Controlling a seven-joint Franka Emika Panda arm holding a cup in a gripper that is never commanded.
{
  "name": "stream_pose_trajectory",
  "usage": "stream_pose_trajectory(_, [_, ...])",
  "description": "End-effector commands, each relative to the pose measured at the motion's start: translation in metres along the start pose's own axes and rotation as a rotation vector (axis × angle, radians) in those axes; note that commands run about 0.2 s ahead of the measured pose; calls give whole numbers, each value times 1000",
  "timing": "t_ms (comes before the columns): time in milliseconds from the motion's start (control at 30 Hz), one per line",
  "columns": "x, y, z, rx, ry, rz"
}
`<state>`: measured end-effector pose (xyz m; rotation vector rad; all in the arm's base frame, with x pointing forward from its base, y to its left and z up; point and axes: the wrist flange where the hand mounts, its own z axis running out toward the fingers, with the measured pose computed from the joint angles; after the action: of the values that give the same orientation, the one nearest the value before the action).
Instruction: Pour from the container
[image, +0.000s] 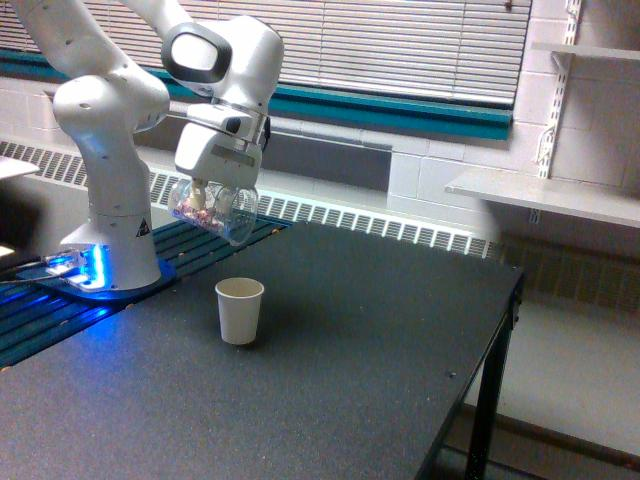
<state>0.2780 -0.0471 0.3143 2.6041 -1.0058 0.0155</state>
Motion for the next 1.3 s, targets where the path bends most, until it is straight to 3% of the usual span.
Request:
stream_pose_trajectory(33, [-17,-4,15,-48,-30,-16])
stream_pose_trajectory(1300, [-27,-6,34,-121,-74,-48])
